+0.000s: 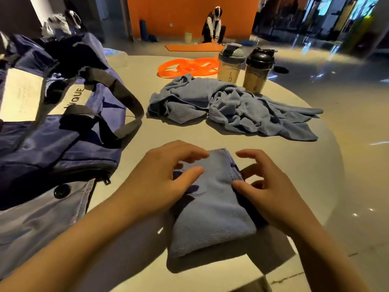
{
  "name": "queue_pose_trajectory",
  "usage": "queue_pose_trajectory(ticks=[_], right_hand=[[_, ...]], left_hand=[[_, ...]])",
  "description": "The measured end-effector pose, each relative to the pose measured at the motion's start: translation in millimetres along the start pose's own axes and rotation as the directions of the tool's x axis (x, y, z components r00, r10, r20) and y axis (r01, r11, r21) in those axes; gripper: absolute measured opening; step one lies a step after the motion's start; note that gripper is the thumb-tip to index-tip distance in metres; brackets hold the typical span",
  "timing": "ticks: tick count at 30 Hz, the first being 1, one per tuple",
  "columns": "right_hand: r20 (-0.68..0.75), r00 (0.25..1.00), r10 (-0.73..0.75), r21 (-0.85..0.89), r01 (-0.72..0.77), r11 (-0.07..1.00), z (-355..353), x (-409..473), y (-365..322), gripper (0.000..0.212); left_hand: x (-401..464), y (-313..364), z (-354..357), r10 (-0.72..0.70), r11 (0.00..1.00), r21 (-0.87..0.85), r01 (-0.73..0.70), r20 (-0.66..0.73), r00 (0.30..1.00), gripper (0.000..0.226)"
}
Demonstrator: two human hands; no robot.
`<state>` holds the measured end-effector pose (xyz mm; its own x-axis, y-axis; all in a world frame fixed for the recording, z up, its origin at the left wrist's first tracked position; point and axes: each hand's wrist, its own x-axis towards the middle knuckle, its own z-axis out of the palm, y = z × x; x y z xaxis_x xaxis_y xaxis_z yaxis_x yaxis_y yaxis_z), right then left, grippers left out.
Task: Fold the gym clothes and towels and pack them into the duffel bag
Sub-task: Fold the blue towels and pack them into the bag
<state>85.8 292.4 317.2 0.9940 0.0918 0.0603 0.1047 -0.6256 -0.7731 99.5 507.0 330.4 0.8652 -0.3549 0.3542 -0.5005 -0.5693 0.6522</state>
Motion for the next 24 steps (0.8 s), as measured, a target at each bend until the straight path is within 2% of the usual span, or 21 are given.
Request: queue_pose_trajectory(ticks=[2, 4, 6, 8, 11, 15, 17, 19, 21, 24], right_hand=[[-0.008, 0.999, -0.033, -0.077, 0.033, 0.997, -2, 8, -1, 0.045], [-0.007, 0.999, -0.044, -0.157, 0.042, 0.987, 1, 14, 1, 0.046], [-0.004, 0.999, -0.048, -0.208, 0.046, 0.977, 6, 14, 4, 0.045], [-0.021, 0.998, -0.058, -0.213, 0.052, 0.976, 9, 10, 6, 0.045], [-0.037, 0.996, -0.079, -0.193, 0.071, 0.979, 9, -4, 7, 0.053], [-0.008, 0.991, -0.137, -0.293, 0.129, 0.948, 12, -13, 9, 0.05], [0.055, 0.989, -0.134, -0.328, 0.145, 0.933, 9, -2, 10, 0.05], [0.098, 0.99, -0.104, -0.373, 0.134, 0.918, 2, 14, 11, 0.059], [0.069, 0.996, -0.059, -0.436, 0.083, 0.896, -9, 25, 10, 0.068], [-0.06, 0.995, -0.08, -0.507, 0.038, 0.861, -20, 22, 7, 0.063]], left_hand=[[-1, -12, -7, 0.027, 0.998, 0.059, -0.027, 0.008, 1.0, 0.037], [-4, -22, -8, 0.018, 0.991, 0.132, -0.035, 0.128, 0.992, 0.054], [-11, -31, -2, -0.074, 0.944, 0.329, -0.026, 0.289, 0.954, 0.066], [-19, -38, 2, -0.202, 0.886, 0.463, 0.01, 0.368, 0.907, 0.068], [-26, -35, -2, -0.266, 0.875, 0.481, 0.058, 0.377, 0.887, 0.071], [-33, -24, -5, -0.266, 0.832, 0.553, 0.042, 0.333, 0.905, 0.073], [-42, -18, -3, -0.248, 0.819, 0.572, 0.048, 0.279, 0.928, 0.071], [-51, -9, -1, -0.211, 0.802, 0.596, 0.025, 0.245, 0.946, 0.067], [-58, -5, -1, -0.087, 0.835, 0.548, -0.045, 0.213, 0.973, 0.059], [-50, 4, -9, 0.122, 0.878, 0.429, -0.213, 0.231, 0.965, 0.042]])
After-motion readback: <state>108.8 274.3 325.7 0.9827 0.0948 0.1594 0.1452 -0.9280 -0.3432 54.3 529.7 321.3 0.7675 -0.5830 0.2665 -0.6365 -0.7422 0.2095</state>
